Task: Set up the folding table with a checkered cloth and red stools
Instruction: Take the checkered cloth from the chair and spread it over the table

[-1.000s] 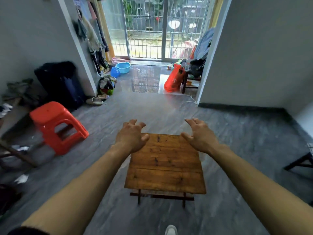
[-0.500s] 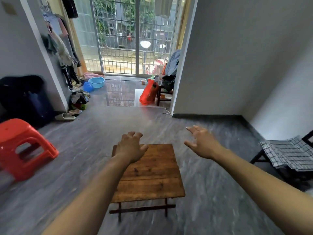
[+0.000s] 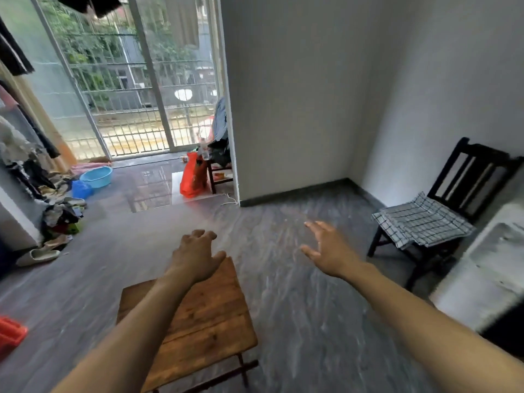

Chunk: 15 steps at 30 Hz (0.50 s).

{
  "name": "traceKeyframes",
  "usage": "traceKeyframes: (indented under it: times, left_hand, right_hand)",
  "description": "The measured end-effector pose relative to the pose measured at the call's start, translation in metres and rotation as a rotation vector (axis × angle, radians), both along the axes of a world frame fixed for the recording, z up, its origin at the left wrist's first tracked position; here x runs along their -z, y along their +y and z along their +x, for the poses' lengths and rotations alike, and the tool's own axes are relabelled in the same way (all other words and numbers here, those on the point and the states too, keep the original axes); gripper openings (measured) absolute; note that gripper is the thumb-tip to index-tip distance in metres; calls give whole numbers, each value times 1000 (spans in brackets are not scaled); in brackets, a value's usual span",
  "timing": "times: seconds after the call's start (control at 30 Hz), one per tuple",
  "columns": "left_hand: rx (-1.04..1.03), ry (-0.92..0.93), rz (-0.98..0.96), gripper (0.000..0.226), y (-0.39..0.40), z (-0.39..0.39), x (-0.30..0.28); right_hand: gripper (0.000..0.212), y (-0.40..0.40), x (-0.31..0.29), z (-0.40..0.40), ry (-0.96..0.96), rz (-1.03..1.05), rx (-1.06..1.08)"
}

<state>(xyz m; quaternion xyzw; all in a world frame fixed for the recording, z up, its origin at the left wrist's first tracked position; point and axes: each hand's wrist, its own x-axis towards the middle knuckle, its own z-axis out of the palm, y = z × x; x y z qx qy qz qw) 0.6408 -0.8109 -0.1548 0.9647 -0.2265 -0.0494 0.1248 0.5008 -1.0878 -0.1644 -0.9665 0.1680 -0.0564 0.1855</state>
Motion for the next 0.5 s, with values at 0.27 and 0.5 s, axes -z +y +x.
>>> traceKeyframes:
  times: [0.27, 0.5]
  left_hand:
    - [138, -23, -39, 54, -191, -26, -16]
    - [316, 19, -37, 55, -327, -17, -4]
  right_hand:
    - [70, -167, -7, -70, 5, 12, 126]
    - [68, -271, -6, -93, -78, 124, 297]
